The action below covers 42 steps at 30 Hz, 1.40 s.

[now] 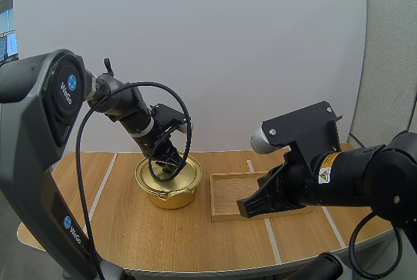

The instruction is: Open the pot, put the pineapple inside, and close it

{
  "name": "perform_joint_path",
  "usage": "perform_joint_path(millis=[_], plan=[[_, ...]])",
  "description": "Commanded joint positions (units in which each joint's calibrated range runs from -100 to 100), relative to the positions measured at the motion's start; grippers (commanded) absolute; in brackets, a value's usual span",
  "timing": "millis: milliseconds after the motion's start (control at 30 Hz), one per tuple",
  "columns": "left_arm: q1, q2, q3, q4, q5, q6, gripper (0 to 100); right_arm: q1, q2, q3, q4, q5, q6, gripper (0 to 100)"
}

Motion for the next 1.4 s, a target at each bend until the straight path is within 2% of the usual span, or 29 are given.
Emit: perform_joint_path(millis=[0,167,233,267,333,367,433,633,833,1367], plan=[[-0.15,-0.2,0.6,-0.9,-1.3,0.7,0,-0.3,-0.4,0.3,-0.1,0.1,-0.4,0],[-0.15,-0.2,0.6,-3.1,0.1,1.4,0,-0.3,-0.4,0.3,-0.1,0.1,-0.4,0],[-0.15,-0.2,0.6,-3.2,0.3,1.4,8,-0.3,-0.4,0.3,-0.1,0.1,-0.4,0],[-0.15,-0.2,0.6,-3.2,0.4,1.4,15,-0.3,-0.4,0.3,-0.1,0.1,-0.4,0],[-0.15,-0.2,0.6,-3.2,1.0,1.4,37,-0.3,-0.4,0.3,-0.1,0.1,-0.4,0],[-0.15,-0.4,0.6,-3.4,1.8,2.0,56,-0.3,-0.4,0.3,-0.1,0.1,-0.4,0],[-0.15,-0.5,0.6,-3.9,1.9,2.1,100,-0.3,-0.4,0.3,-0.1,0.1,-0.4,0],[-0.15,-1.2,0.6,-3.2,2.6,1.7,100,-0.3,-0.4,0.3,-0.1,0.1,-0.4,0],[-0.15,-7.4,-0.5,-3.0,4.0,1.6,100,-0.3,-0.4,0.3,-0.1,0.1,-0.4,0],[-0.15,-38.7,-9.7,-2.8,28.7,-0.5,100,-0.4,-0.4,0.1,-0.1,0.1,-0.4,0]])
